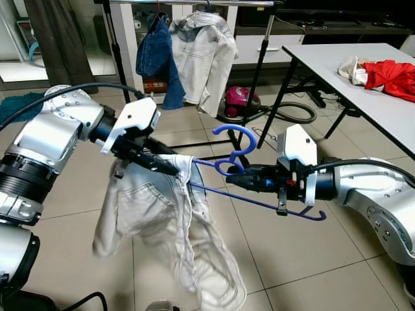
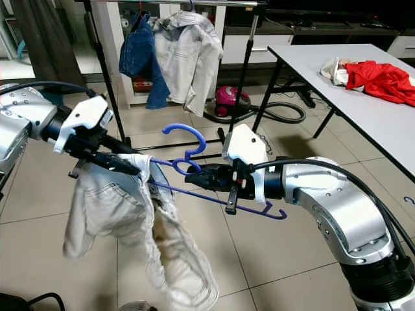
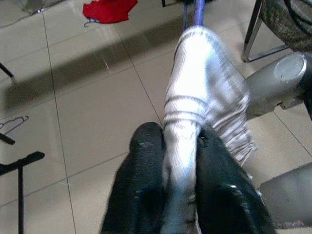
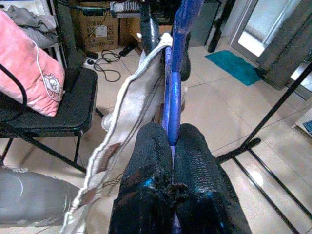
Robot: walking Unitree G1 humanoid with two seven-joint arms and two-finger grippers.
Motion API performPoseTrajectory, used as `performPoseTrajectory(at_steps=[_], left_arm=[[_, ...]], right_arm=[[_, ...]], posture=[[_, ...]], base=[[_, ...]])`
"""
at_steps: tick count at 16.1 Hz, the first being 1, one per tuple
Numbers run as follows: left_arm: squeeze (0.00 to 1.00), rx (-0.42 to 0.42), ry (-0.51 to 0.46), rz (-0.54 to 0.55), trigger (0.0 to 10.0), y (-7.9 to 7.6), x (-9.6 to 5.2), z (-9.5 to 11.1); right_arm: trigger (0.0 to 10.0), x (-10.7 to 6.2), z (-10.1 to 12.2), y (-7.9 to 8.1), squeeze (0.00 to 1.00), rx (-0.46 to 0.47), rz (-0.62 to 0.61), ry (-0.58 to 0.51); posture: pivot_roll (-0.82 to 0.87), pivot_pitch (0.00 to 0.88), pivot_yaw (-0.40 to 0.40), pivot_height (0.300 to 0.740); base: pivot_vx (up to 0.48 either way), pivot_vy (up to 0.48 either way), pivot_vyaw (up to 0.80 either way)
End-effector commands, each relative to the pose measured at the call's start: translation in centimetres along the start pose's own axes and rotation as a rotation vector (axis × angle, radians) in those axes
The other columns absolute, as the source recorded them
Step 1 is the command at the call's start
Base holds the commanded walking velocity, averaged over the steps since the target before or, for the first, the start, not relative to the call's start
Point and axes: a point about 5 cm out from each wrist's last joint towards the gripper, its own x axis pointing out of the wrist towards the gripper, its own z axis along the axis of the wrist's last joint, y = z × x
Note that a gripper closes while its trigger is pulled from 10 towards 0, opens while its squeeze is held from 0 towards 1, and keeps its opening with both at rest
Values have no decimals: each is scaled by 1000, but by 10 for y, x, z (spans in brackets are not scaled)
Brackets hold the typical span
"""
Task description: Hang hanger
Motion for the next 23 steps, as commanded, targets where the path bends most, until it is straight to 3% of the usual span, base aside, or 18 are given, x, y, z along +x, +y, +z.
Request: performPoseTrajectory(at_steps=[1, 7, 8, 10, 15, 17, 20, 23], left_arm=[[0, 19, 33, 4, 0, 3, -3, 3], [0, 45, -33, 30, 0, 6, -4, 10], [0, 31, -51, 71, 0, 6, -3, 6], [0, 1, -67, 195, 0, 9, -3, -5], [0, -103, -131, 323, 0, 4, -1, -29], [0, -129, -139, 402, 0, 7, -1, -37], [0, -130, -240, 403, 0, 10, -5, -24], [0, -75, -268, 382, 0, 12, -10, -5]], right_arm=[[10000, -4, 17, 0, 0, -58, 15, -59], [10000, -3, 16, 0, 0, -39, 11, -70], [10000, -4, 12, -2, 1000, 6, -28, -85], [10000, -13, 6, -6, 1000, 58, -91, -105], [10000, -45, 6, -13, 1000, 148, -205, -233], [10000, -53, 11, -8, 1000, 187, -178, -306], [10000, -41, -21, 21, 1000, 260, -46, -117], [10000, -23, -59, 14, 1000, 334, -168, -9]], posture=[[88, 0, -66, 740], [83, 0, -60, 740], [84, 0, -61, 740], [86, 0, -59, 740], [74, 0, -50, 740], [67, 0, -51, 740], [57, 0, -51, 740], [47, 0, -54, 740]], base=[[0, 0, 0], [0, 0, 0], [0, 0, 0], [0, 0, 0], [0, 0, 0], [0, 0, 0], [0, 0, 0], [0, 0, 0]])
